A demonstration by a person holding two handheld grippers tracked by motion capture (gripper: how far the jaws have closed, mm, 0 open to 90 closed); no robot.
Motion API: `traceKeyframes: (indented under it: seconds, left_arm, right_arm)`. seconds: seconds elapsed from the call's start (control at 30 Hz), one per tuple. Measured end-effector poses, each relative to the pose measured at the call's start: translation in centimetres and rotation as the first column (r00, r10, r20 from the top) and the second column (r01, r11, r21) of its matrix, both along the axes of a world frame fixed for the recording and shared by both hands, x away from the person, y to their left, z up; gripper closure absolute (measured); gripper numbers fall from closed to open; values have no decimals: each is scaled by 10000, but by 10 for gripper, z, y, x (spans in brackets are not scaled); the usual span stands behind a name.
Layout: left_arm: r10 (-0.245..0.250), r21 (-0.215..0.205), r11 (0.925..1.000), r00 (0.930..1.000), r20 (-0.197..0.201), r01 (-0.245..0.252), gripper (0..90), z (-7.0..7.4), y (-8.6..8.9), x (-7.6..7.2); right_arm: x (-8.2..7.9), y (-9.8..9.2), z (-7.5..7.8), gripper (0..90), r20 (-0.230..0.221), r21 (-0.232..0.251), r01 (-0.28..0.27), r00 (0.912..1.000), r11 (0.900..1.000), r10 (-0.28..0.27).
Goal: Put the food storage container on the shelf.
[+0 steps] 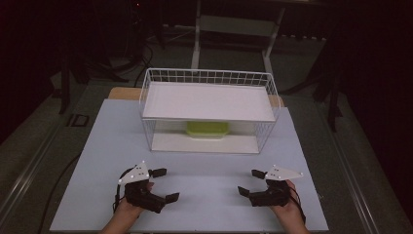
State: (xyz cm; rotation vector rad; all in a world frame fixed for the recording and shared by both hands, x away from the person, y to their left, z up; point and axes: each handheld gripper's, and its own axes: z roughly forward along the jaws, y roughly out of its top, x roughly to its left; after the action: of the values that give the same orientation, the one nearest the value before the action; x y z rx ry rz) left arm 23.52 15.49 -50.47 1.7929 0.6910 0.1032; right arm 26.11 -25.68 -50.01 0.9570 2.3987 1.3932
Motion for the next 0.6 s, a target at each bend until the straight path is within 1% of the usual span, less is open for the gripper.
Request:
traceKeyframes:
  seconds: [0.03, 0.1, 0.13, 0.17, 0.2, 0.33, 0.4, 0.53, 0.6]
  left_arm:
    - [-66, 149, 9999, 9999, 108, 64, 0, 1, -2, -1]
    - [-111, 174, 9998, 9998, 179, 108, 0, 1, -3, -2]
    - [-149, 148, 9998, 9995, 266, 145, 0, 2, -4, -2]
    - [-149, 148, 9998, 9995, 266, 145, 0, 2, -4, -2]
    - [-134, 57, 9999, 9995, 302, 132, 0, 3, -3, -3]
    - [8, 12, 10000, 9992, 403, -8, 0, 3, -1, -2]
    - [163, 80, 9998, 9980, 614, -168, 0, 4, -1, -3]
    - [232, -49, 9997, 9982, 562, -230, 0, 4, 1, -2]
    - [238, -42, 9997, 9984, 518, -236, 0, 3, 2, -1]
  right_arm:
    - [1, -1, 1, 144, -17, 84, -78, 10000, 9999, 79]
    - [1, -1, 2, 144, 3, 150, -2, 10000, 9999, 2]
    - [2, -3, 3, 143, -45, 352, -12, 10000, 9994, 14]
    - [2, -3, 4, 143, 16, 332, 27, 10000, 9994, -27]
    - [3, -4, 4, 143, 24, 317, 44, 10000, 9995, -45]
    - [4, -5, 3, 143, -90, 367, 118, 9999, 9993, -114]
    - [6, -6, 2, 144, -280, 426, 194, 9994, 9989, -182]
    - [7, -7, 2, 144, -339, 514, 234, 9992, 9984, -217]
    - [7, -7, 2, 144, -331, 498, 222, 9992, 9985, -206]
